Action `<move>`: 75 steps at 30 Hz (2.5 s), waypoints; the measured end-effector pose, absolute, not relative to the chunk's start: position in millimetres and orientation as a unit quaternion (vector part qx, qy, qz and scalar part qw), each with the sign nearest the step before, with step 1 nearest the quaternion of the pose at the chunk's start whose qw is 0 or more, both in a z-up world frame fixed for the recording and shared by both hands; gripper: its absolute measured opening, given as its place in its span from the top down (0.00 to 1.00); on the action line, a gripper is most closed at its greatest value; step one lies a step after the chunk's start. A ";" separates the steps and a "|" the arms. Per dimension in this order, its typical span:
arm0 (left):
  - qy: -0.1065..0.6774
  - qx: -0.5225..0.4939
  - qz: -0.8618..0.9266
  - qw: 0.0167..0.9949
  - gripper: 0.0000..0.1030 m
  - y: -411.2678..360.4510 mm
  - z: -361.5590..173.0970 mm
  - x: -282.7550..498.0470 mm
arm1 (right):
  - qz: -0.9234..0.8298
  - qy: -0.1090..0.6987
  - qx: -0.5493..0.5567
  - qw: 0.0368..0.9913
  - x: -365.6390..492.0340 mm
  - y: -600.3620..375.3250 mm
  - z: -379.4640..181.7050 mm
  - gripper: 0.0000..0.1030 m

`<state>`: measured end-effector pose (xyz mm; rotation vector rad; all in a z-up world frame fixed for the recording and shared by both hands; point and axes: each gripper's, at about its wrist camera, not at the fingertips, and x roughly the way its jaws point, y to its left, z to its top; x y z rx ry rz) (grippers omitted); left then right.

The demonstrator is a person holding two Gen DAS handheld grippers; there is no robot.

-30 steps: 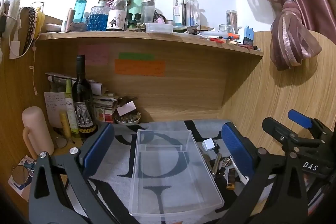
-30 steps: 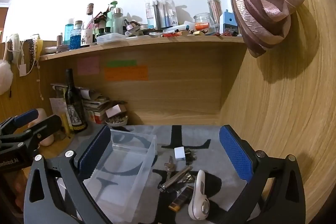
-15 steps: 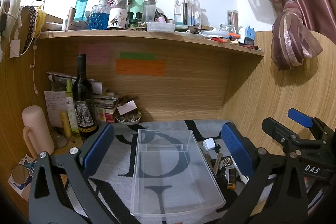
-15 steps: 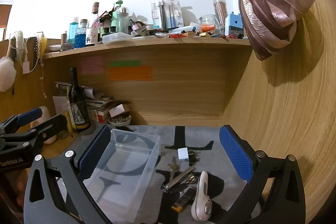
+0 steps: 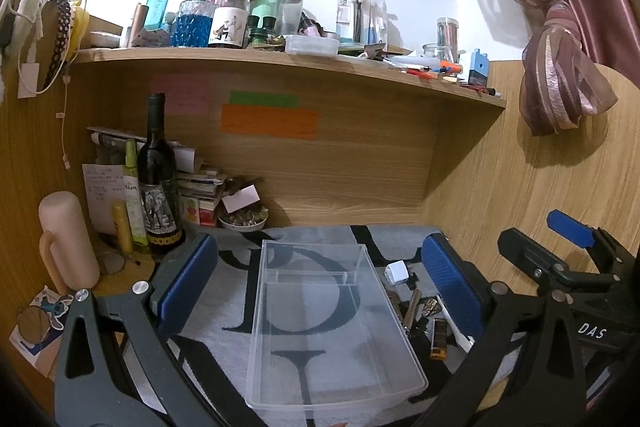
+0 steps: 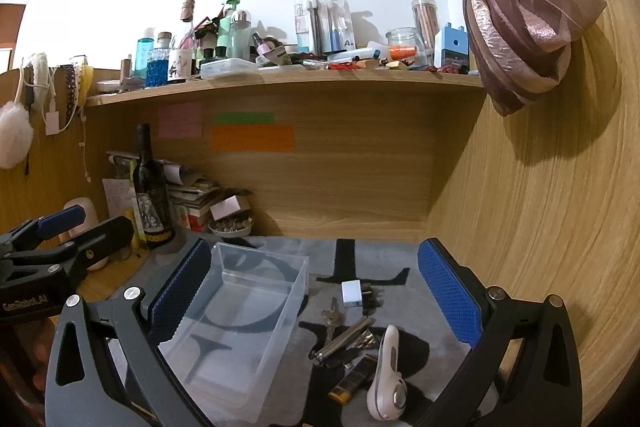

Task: Organize rigid objects

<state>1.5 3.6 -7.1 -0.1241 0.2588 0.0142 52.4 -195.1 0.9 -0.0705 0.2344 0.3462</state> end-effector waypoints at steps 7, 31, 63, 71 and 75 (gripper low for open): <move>0.132 -0.065 0.008 0.989 0.00 2.7 -8.1 2.2 | 0.170 0.116 -0.036 0.978 52.9 -194.8 1.5 0.00; 0.141 -0.071 0.002 0.987 0.00 8.2 -9.5 6.2 | 0.171 0.117 -0.037 0.978 53.4 -194.0 0.8 0.00; 0.303 -0.108 0.018 0.947 0.43 65.6 -64.0 91.1 | 0.159 0.222 -0.025 0.962 129.3 -212.0 -40.4 0.19; 0.403 -0.123 -0.004 0.907 0.70 82.9 -110.6 118.4 | 0.150 0.296 -0.022 0.943 161.5 -229.1 -68.2 0.35; 0.408 -0.096 -0.012 0.908 0.73 78.1 -107.6 119.0 | 0.148 0.326 -0.026 0.933 176.0 -231.6 -77.9 0.41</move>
